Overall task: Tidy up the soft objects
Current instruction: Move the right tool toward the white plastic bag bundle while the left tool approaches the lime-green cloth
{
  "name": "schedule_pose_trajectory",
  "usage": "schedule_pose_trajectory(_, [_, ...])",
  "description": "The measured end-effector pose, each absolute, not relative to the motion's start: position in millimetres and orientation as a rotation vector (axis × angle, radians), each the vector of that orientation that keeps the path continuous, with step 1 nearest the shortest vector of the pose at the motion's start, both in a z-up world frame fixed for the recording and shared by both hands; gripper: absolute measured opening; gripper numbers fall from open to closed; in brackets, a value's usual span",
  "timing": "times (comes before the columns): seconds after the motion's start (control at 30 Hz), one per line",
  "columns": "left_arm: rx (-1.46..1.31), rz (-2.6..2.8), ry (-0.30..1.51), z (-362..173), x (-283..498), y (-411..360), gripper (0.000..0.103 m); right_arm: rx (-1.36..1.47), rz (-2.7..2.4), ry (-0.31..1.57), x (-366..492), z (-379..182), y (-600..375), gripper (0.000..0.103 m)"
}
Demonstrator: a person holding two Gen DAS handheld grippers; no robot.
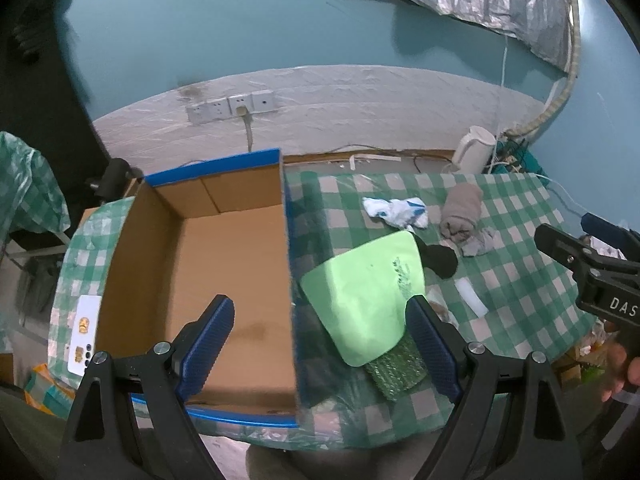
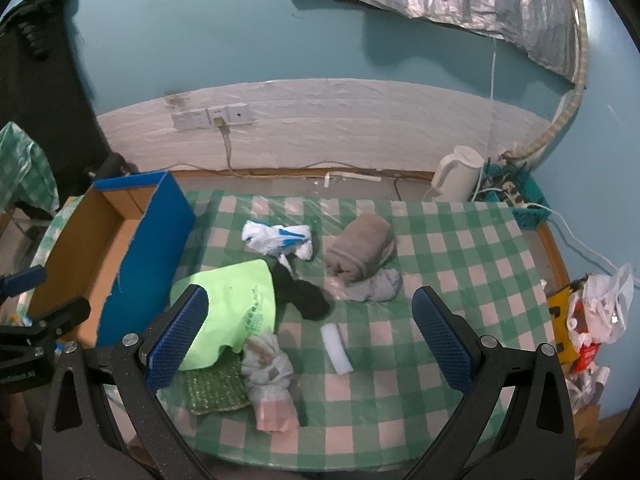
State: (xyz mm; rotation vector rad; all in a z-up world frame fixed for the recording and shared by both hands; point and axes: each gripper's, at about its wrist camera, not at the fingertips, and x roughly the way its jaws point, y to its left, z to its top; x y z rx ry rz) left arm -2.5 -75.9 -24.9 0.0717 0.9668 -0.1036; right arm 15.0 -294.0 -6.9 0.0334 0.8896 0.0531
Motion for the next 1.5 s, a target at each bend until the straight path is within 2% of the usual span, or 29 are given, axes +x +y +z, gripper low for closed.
schedule_pose_trajectory(0.87, [0.146,-0.176,1.08,-76.5,4.7,-136.2,0.089,0.052,-0.004,0.983,19.2,-36.8,-318.3,0.101])
schedule_pose_trajectory(1.5, [0.105,-0.115,1.155,-117.2,23.4,-128.1,0.089,0.051,-0.022,1.096,38.0,-82.9,-313.1,0.101])
